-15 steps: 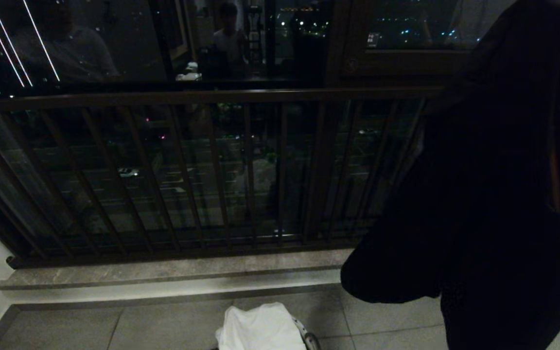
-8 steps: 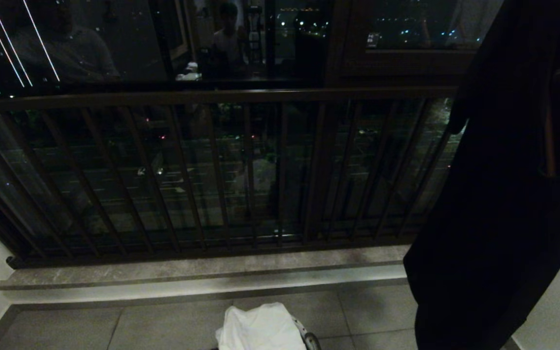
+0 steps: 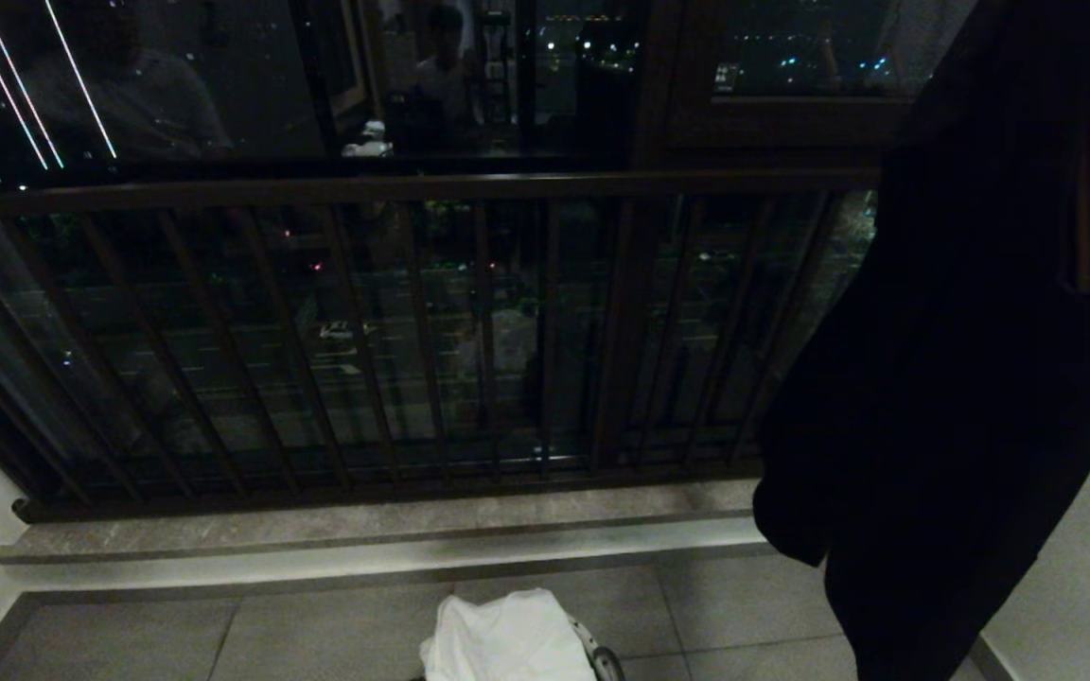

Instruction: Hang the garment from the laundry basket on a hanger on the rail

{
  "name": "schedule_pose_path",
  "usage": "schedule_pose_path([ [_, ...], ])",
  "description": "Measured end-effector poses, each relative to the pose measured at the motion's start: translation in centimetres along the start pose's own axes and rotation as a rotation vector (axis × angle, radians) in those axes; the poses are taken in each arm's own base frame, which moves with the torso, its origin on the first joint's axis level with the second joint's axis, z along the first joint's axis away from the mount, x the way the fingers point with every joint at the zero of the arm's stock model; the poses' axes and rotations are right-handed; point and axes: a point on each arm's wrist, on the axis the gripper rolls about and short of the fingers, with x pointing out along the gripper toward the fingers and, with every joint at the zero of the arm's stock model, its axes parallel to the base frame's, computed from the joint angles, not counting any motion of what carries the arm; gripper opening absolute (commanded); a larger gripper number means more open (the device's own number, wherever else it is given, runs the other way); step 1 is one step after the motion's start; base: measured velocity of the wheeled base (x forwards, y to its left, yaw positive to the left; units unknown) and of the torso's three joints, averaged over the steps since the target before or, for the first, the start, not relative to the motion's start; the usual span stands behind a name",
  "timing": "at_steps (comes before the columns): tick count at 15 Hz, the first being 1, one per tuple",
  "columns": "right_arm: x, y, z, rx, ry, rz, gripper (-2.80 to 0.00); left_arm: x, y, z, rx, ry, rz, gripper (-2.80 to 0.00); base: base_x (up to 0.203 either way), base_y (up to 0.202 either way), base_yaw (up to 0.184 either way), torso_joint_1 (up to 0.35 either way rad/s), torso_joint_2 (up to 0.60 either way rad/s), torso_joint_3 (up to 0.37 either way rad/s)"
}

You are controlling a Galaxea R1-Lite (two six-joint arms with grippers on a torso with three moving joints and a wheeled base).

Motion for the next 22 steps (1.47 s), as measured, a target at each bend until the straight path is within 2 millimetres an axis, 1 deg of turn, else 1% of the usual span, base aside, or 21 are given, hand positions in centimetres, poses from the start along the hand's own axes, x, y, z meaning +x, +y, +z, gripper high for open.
schedule_pose_path([
  [3,0.1,-1.3,0.2,-0.081,-0.004,0.002,-2.80,0.0,0.0,0.0,0.001,0.000,0.000,-2.80,0.000,0.000,0.000,0.000,0.00,0.000],
  [7,0.4,-3.2,-0.5,-0.089,-0.006,0.010,-2.80,0.0,0.0,0.0,0.000,0.000,-0.001,-2.80,0.000,0.000,0.000,0.000,0.00,0.000],
  [10,1.3,-4.3,-0.4,-0.102,-0.014,0.040,-2.80,0.0,0.0,0.0,0.000,-0.001,0.000,-2.80,0.000,0.000,0.000,0.000,0.00,0.000],
  [13,2.5,-5.0,-0.3,-0.100,-0.022,0.079,-2.80,0.0,0.0,0.0,0.000,0.000,0.000,-2.80,0.000,0.000,0.000,0.000,0.00,0.000],
  [15,3.0,-5.5,-0.5,-0.097,-0.025,0.092,-2.80,0.0,0.0,0.0,-0.001,0.000,0.000,-2.80,0.000,0.000,0.000,0.000,0.00,0.000],
  [22,3.3,-7.1,-1.6,-0.084,-0.024,0.094,-2.80,0.0,0.0,0.0,0.000,0.000,0.000,-2.80,0.000,0.000,0.000,0.000,0.00,0.000],
])
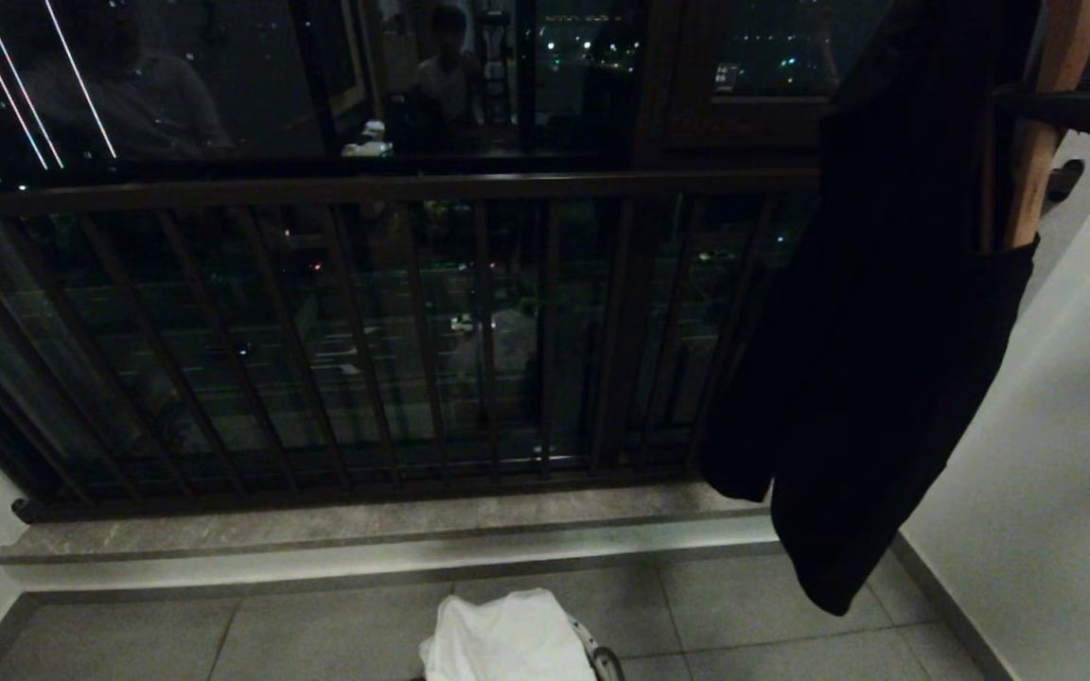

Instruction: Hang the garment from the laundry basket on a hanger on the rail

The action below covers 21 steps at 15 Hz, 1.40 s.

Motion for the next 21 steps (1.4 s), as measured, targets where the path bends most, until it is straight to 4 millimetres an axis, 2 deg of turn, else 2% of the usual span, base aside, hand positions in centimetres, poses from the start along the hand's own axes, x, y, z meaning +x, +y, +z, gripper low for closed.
schedule_pose_path([
  [8,-0.1,-1.6,-1.5,0.014,0.002,-0.004,-2.80,0.0,0.0,0.0,0.000,0.000,-0.001,-2.80,0.000,0.000,0.000,0.000,0.00,0.000],
  [9,-0.1,-1.6,-1.6,0.013,0.002,-0.004,0.00,0.0,0.0,0.0,0.000,0.000,0.000,-2.80,0.000,0.000,0.000,0.000,0.00,0.000],
  [14,-0.3,-1.6,-1.5,-0.001,0.003,-0.009,0.00,0.0,0.0,0.0,-0.001,0.000,0.000,-2.80,0.000,0.000,0.000,0.000,0.00,0.000],
  [17,-0.7,-1.1,-0.7,-0.033,0.005,-0.021,0.00,0.0,0.0,0.0,0.000,0.000,0.000,-2.80,0.000,0.000,0.000,0.000,0.00,0.000],
  [21,-2.0,0.2,1.2,-0.078,0.016,-0.063,0.00,0.0,0.0,0.0,0.000,0.000,0.000,-2.80,0.000,0.000,0.000,0.000,0.00,0.000],
])
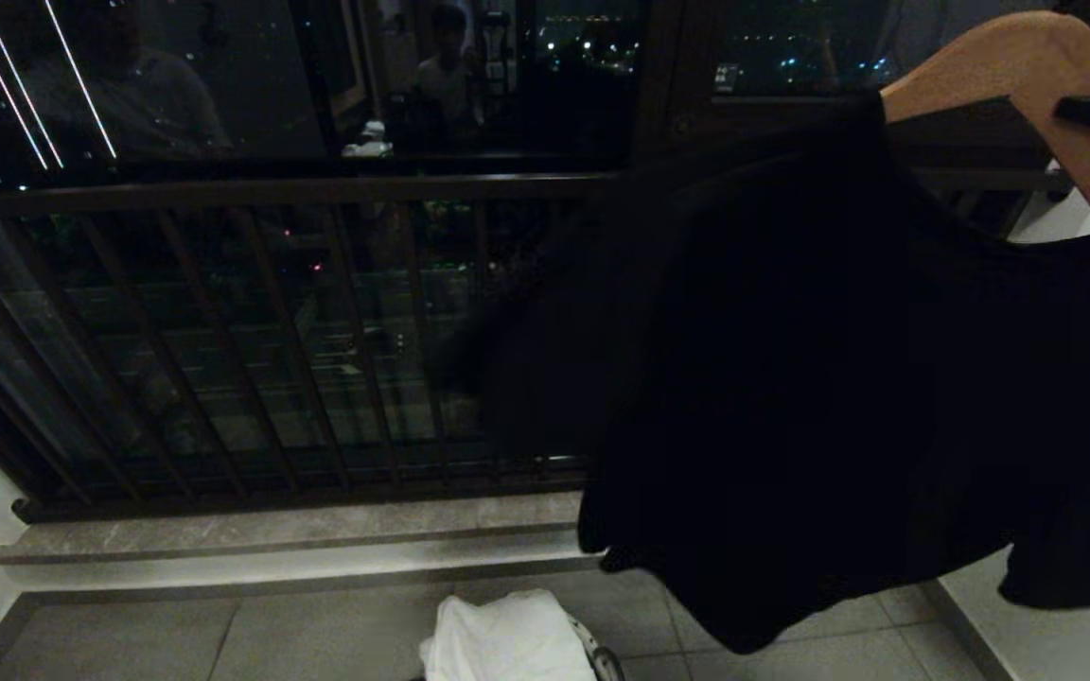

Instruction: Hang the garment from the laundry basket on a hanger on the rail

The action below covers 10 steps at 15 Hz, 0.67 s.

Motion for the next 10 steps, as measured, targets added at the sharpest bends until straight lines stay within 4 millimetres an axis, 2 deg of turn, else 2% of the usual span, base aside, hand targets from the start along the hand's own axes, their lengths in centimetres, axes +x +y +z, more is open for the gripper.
schedule_pose_path([
  [6,-4.2,3.1,1.9,-0.012,0.050,-0.144,0.00,0.0,0.0,0.0,-0.002,0.000,0.000,-2.80,0.000,0.000,0.000,0.000,0.00,0.000],
  [9,-6.0,5.7,3.7,-0.031,0.080,-0.227,0.00,0.0,0.0,0.0,-0.002,0.000,0.000,-2.80,0.000,0.000,0.000,0.000,0.00,0.000],
  [10,-6.2,6.7,4.2,-0.032,0.086,-0.245,-2.80,0.0,0.0,0.0,-0.003,0.000,0.000,-2.80,0.000,0.000,0.000,0.000,0.00,0.000],
])
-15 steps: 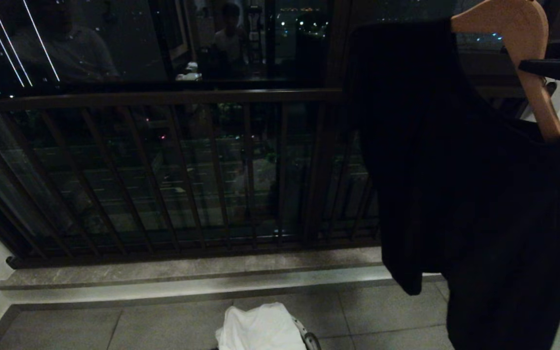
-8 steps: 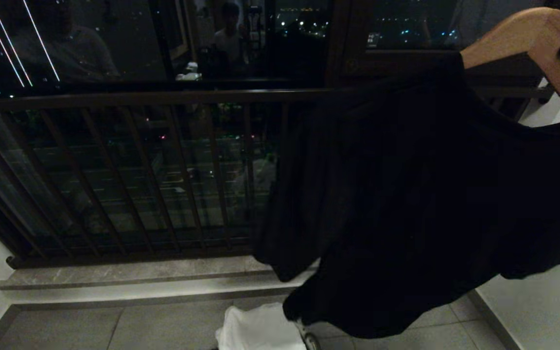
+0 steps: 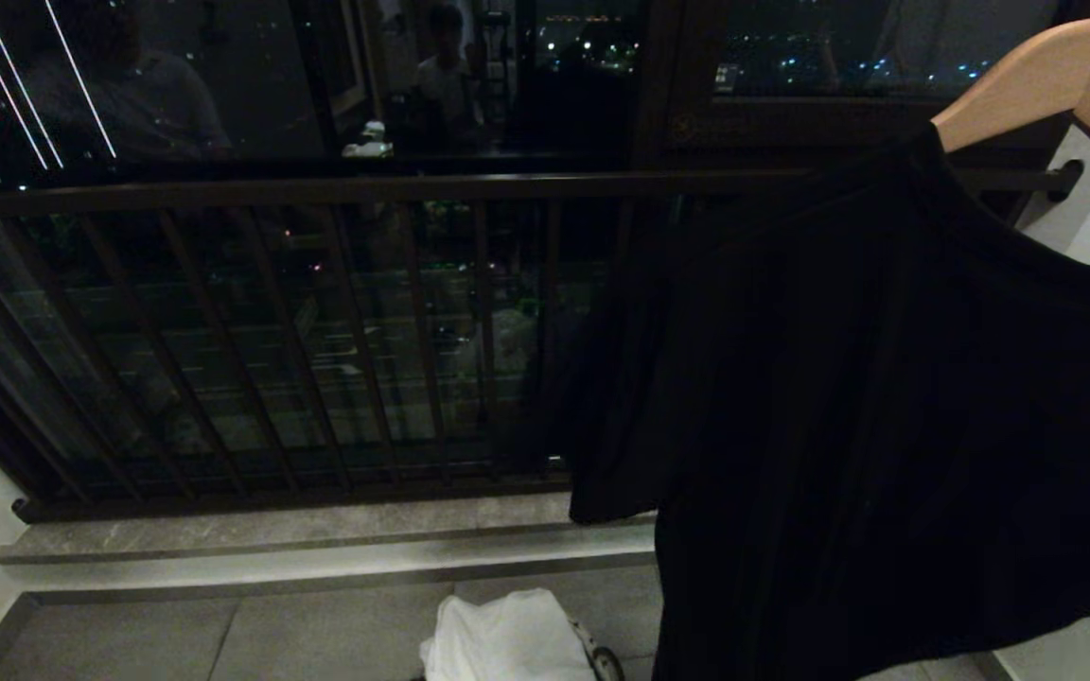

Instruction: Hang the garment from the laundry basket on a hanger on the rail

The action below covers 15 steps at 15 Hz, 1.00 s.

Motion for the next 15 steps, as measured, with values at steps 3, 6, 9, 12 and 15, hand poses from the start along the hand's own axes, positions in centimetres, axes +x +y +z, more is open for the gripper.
schedule_pose_path([
  [3,-0.7,2.7,0.7,0.001,0.010,-0.028,-2.80,0.0,0.0,0.0,0.000,0.000,0.000,-2.80,0.000,0.000,0.000,0.000,0.00,0.000],
  [6,-1.0,5.2,1.4,-0.009,0.015,-0.041,-2.80,0.0,0.0,0.0,0.000,0.000,0.000,-2.80,0.000,0.000,0.000,0.000,0.00,0.000],
  [9,-1.0,8.8,2.0,-0.019,0.016,-0.043,-2.80,0.0,0.0,0.0,0.000,0.000,0.000,-2.80,0.000,0.000,0.000,0.000,0.00,0.000],
  [12,-1.0,13.1,2.2,0.025,0.015,-0.043,-2.80,0.0,0.0,0.0,0.000,0.000,0.000,-2.80,0.000,0.000,0.000,0.000,0.00,0.000],
  [15,-0.4,17.3,3.3,0.164,-0.036,0.030,-2.80,0.0,0.0,0.0,0.000,0.000,0.000,-2.80,0.000,0.000,0.000,0.000,0.00,0.000],
])
